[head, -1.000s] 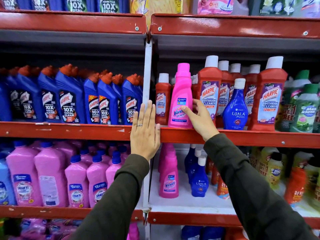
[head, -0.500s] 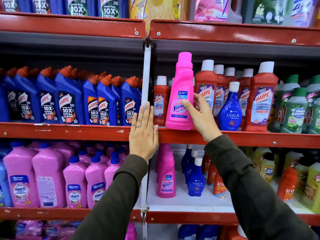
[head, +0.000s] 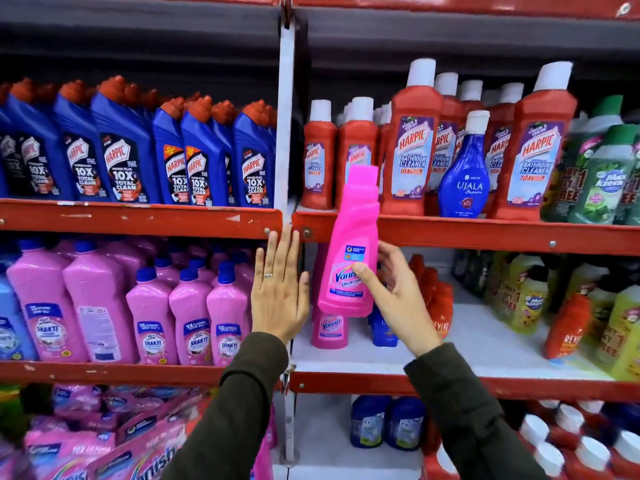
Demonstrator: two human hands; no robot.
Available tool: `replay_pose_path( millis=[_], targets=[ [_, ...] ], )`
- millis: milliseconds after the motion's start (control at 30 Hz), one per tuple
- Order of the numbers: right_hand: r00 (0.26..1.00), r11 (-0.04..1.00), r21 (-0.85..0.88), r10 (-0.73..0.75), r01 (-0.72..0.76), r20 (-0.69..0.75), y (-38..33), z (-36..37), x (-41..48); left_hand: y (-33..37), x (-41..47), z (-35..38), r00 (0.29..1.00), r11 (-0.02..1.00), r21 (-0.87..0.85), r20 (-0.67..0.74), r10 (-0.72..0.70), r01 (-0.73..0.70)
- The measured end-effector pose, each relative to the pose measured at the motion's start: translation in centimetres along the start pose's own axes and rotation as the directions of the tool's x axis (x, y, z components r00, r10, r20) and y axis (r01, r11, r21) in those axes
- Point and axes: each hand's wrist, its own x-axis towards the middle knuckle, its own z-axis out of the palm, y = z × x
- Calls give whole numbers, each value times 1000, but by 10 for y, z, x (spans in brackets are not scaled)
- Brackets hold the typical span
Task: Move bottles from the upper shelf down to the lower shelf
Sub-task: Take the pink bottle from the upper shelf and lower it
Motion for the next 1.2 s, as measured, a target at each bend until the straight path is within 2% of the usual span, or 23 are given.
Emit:
replay_pose_path(
  millis=[200, 467, 633, 800, 1200],
  targets=[
    [995, 994, -63, 91, -89, 32, 69, 3, -46, -3, -78, 25, 994, 999, -8, 99, -38, 39],
    [974, 971, -72, 226, -227, -12, 134, 13, -60, -12, -138, 60, 960, 989, 102, 249, -131, 109],
    [966, 966, -33, 256, -257, -31, 150, 16, -48, -16, -146, 73, 963, 986, 120, 233, -138, 113],
    [959, 958, -55, 284, -283, 10, 166, 16, -46, -18, -146, 78, 974, 984, 155, 194, -114, 84],
    [956, 955, -91, 289, -283, 61, 169, 16, -46, -19, -148, 81, 972, 974, 219, 209, -104, 57]
  ],
)
